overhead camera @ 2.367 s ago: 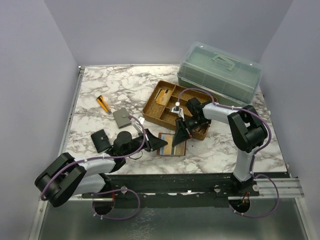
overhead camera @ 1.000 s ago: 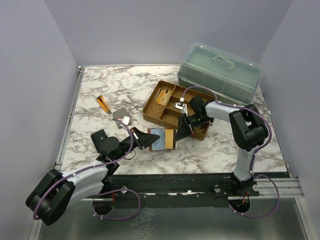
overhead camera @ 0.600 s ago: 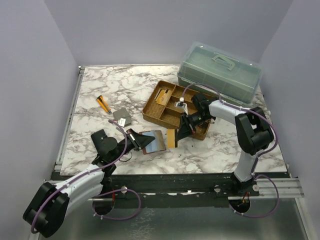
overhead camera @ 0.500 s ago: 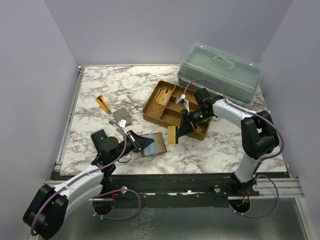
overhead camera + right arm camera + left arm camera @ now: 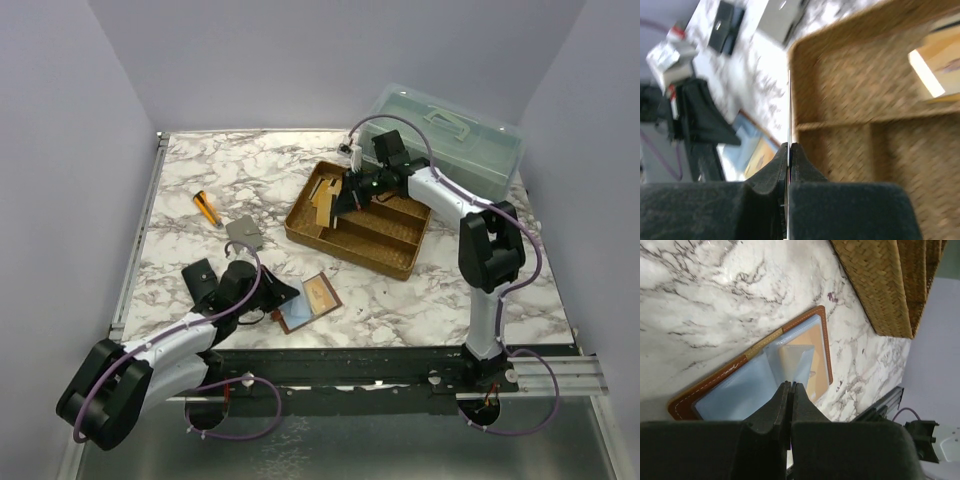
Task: Take the credit cards out of the card holder
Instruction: Place the credit card in the storage box.
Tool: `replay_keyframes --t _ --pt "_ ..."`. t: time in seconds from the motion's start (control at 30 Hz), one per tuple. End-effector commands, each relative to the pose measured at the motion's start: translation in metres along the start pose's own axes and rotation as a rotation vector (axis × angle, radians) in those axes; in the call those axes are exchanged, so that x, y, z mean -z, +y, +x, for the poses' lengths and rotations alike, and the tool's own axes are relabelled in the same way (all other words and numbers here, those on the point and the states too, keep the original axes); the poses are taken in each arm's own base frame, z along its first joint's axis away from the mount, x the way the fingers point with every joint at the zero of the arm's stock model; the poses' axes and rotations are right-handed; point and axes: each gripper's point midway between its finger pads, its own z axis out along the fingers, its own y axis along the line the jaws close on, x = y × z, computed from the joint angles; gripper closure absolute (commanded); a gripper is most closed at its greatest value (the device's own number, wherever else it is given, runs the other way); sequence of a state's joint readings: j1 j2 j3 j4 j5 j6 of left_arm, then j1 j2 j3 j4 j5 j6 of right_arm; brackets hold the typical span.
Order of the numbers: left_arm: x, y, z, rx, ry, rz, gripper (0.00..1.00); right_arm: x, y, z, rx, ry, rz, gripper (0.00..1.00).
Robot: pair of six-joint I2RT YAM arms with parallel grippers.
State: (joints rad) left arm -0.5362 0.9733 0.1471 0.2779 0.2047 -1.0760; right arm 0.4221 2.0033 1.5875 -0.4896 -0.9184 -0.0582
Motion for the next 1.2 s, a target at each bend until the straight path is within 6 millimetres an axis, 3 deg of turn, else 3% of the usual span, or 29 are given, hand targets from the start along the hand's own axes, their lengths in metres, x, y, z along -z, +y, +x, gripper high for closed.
replay_keyframes --t 0.0,0.23,0.37,0.53,0.67,0.83,1.03,1.1,1.17 --pt "-0.006 0.014 -0.016 0.001 -0.039 -0.132 1.0 -0.008 -0.046 -0.051 -0.091 -0.127 0.205 1.0" --pt "0.002 -0.009 -0.029 -0.03 -0.074 -0.081 0.71 -0.024 -0.091 -0.061 -0.165 -0.149 0.32 0.99" --pt "0.005 -0.024 -0.033 -0.039 -0.077 -0.035 0.69 -0.029 -0.104 -0.067 -0.16 -0.159 0.353 0.98" --pt "0.003 -0.028 -0.03 -0.038 -0.053 -0.018 0.67 -0.032 -0.113 -0.072 -0.147 -0.16 0.383 0.96" --pt "0.007 -0.029 -0.032 -0.053 -0.066 -0.024 0.65 -0.032 -0.121 -0.07 -0.145 -0.152 0.412 0.87" --pt "0.025 -0.034 -0.046 -0.12 -0.121 -0.059 0.57 -0.027 -0.127 -0.076 -0.12 -0.165 0.459 0.76" --pt "0.045 -0.052 -0.062 -0.217 -0.159 -0.06 0.5 -0.009 -0.122 -0.097 -0.052 -0.207 0.518 0.73" --pt "0.047 -0.057 -0.064 -0.239 -0.157 -0.056 0.49 -0.001 -0.117 -0.103 -0.028 -0.22 0.527 0.73" --pt "0.047 -0.06 -0.065 -0.258 -0.151 -0.051 0.47 0.003 -0.098 -0.108 0.016 -0.213 0.476 0.73"
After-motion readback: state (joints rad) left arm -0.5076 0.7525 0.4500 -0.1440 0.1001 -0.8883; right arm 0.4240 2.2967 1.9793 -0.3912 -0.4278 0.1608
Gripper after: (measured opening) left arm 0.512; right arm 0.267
